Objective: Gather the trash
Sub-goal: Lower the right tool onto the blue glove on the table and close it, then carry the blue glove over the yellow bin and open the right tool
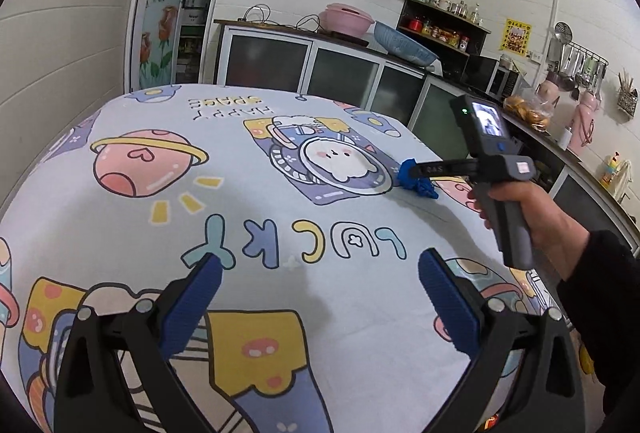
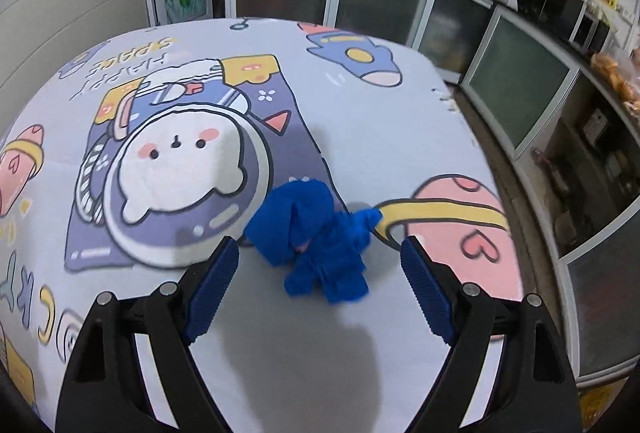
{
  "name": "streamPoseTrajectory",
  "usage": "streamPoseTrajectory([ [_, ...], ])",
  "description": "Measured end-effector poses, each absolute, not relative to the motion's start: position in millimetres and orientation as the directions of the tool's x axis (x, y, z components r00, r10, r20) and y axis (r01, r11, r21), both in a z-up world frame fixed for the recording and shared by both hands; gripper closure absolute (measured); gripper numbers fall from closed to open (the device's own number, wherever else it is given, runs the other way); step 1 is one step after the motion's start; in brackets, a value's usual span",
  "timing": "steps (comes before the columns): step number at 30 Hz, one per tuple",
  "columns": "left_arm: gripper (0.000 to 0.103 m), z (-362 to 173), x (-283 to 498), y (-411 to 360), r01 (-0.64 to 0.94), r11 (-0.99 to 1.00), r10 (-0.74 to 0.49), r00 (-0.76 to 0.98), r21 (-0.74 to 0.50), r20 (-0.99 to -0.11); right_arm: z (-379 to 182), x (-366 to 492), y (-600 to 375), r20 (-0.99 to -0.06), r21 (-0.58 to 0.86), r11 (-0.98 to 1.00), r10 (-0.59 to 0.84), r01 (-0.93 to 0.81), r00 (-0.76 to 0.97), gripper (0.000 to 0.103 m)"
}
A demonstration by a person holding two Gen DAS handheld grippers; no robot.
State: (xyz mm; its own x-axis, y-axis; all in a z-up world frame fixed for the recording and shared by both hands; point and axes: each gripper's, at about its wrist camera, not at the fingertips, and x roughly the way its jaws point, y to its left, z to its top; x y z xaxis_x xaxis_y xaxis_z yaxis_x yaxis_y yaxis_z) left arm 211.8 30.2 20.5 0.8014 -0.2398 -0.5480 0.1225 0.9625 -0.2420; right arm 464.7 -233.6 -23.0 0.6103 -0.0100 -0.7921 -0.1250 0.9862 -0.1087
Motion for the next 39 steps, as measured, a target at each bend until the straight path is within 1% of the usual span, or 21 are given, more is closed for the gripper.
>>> streamPoseTrajectory([
  [1,0.008,18.8,214.0,29.4,0.122,0.962,-0.241,0.798,-0.244,-0.552,-26.9,469.8,-232.7,-0.8,-0.106,0.986,-0.009,-0.127,0.6,0.026],
  [2,0.008,17.2,215.2,28.6,0.122,0.962,-0.242,0.797,-0.244,-0.554,-30.1,473.2,-231.3,-0.806,-0.107,0.986,-0.009,-0.13,0.592,0.033],
  [3,0.008,15.9,216.9,28.1,0.124,0.962,-0.243,0.796,-0.244,-0.555,-32.5,475.8,-230.1,-0.811,-0.107,0.986,-0.01,-0.131,0.585,0.036],
  [5,0.008,13.9,219.2,26.6,0.13,0.962,-0.246,0.794,-0.241,-0.555,-38.4,479.8,-228.7,-0.823,-0.104,0.985,-0.009,-0.135,0.568,0.052],
  [6,0.008,12.5,219.9,26.0,0.129,0.963,-0.244,0.794,-0.237,-0.557,-39.4,481.0,-227.9,-0.828,-0.101,0.985,-0.006,-0.138,0.56,0.056],
  [8,0.008,10.3,221.7,25.5,0.126,0.964,-0.241,0.792,-0.236,-0.561,-42.6,482.7,-227.5,-0.835,-0.098,0.986,-0.007,-0.138,0.55,0.069],
  [11,0.008,7.4,223.6,26.6,0.12,0.96,-0.247,0.783,-0.251,-0.571,-42.2,480.4,-228.0,-0.833,-0.092,0.985,0.004,-0.146,0.554,0.076],
  [14,0.008,7.1,224.2,26.3,0.115,0.961,-0.245,0.779,-0.252,-0.578,-37.9,476.2,-231.6,-0.828,-0.069,0.987,0.022,-0.142,0.56,0.079],
  [20,0.008,12.0,217.6,21.1,0.123,0.963,-0.243,0.779,-0.238,-0.578,-14.4,441.7,-247.6,-0.796,0.004,0.989,0.091,-0.145,0.598,0.079],
  [25,0.008,16.2,207.3,15.2,0.134,0.963,-0.25,0.774,-0.236,-0.582,7.3,373.3,-283.2,-0.754,0.077,0.989,0.141,-0.126,0.641,0.079],
  [30,0.008,14.1,197.0,12.1,0.125,0.957,-0.264,0.742,-0.261,-0.616,16.5,286.0,-331.3,-0.716,0.124,0.991,0.129,-0.056,0.686,0.079],
  [35,0.008,13.3,183.8,4.6,0.131,0.956,-0.273,0.723,-0.262,-0.635,2.4,173.6,-398.0,-0.703,0.134,0.983,0.003,0.129,0.711,0.079],
  [39,0.008,17.6,172.4,-7.8,0.155,0.952,-0.292,0.72,-0.263,-0.63,-30.9,78.7,-449.7,-0.739,0.089,0.935,-0.169,0.343,0.652,0.079],
])
